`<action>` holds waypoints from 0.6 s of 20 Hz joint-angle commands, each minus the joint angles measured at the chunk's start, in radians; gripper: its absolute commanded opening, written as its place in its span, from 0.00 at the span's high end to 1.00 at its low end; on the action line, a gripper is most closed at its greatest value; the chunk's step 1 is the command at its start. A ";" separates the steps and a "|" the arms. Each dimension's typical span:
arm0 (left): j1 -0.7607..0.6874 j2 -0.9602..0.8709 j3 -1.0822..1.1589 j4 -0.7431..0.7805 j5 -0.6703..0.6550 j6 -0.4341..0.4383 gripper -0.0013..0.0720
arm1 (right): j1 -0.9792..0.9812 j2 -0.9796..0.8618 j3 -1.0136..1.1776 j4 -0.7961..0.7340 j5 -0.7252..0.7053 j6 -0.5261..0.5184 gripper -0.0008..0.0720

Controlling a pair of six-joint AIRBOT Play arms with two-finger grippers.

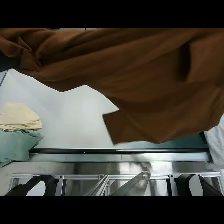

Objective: Fold the shirts.

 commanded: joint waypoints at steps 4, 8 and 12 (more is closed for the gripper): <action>-0.096 -0.322 -0.352 -0.003 -0.231 0.033 0.87 | 0.356 -0.324 -0.281 -0.185 -0.085 0.023 0.96; -0.078 -0.617 -0.370 -0.004 -0.244 0.019 0.01 | 0.489 -0.632 -0.338 -0.214 -0.194 0.015 0.96; -0.003 -0.782 -0.254 -0.004 -0.152 0.018 0.01 | 0.503 -0.809 -0.338 -0.213 -0.193 0.015 0.96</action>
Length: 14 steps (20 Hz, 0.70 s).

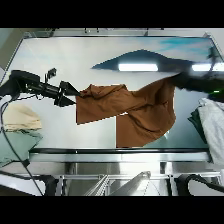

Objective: Fold the shirts.

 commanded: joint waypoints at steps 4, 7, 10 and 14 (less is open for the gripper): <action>0.053 -0.106 -0.022 0.002 0.136 0.031 0.01 | 0.029 -0.142 -0.013 -0.015 -0.012 -0.004 0.96; 0.052 -0.058 -0.126 0.057 0.007 0.053 0.01 | 0.029 -0.142 -0.013 -0.014 0.014 -0.012 0.96; 0.049 -0.047 -0.192 0.069 -0.096 0.052 0.01 | 0.029 -0.142 -0.013 -0.015 0.039 -0.011 0.96; 0.005 -0.047 -0.249 0.069 -0.131 0.053 0.03 | 0.029 -0.142 -0.013 -0.014 0.074 -0.011 0.96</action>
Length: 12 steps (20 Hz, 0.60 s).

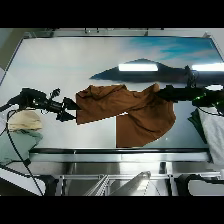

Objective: Fold the shirts.

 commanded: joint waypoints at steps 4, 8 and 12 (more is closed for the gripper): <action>-0.066 -0.006 -0.015 0.019 -0.104 0.006 0.04 | 0.001 -0.002 0.000 0.000 0.054 0.001 0.96; -0.161 -0.008 0.015 0.022 -0.172 0.005 0.24 | 0.001 -0.002 0.000 0.000 0.063 0.001 0.96; -0.228 -0.008 0.076 0.054 -0.189 0.029 0.95 | 0.001 -0.002 0.000 0.000 0.080 0.002 0.96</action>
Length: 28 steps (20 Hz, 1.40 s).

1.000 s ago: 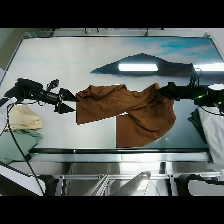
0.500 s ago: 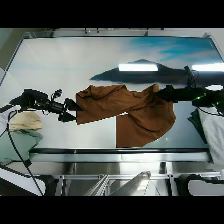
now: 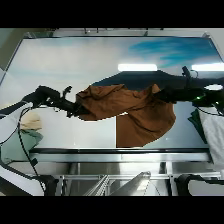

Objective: Fold the shirts.

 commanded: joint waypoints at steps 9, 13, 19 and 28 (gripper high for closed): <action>0.053 0.447 0.423 -0.365 0.328 0.126 0.95 | -0.264 0.520 0.181 0.090 0.211 -0.013 0.97; 0.251 0.795 0.666 -0.368 0.229 0.082 0.95 | -0.571 0.869 0.400 0.087 0.172 -0.011 0.97; 0.739 1.018 0.918 -0.358 0.254 0.069 0.94 | -0.560 0.951 0.743 -0.031 -0.027 -0.014 0.97; 0.455 0.708 0.568 -0.349 0.275 0.043 0.94 | -0.433 0.443 0.784 0.170 0.275 0.036 0.96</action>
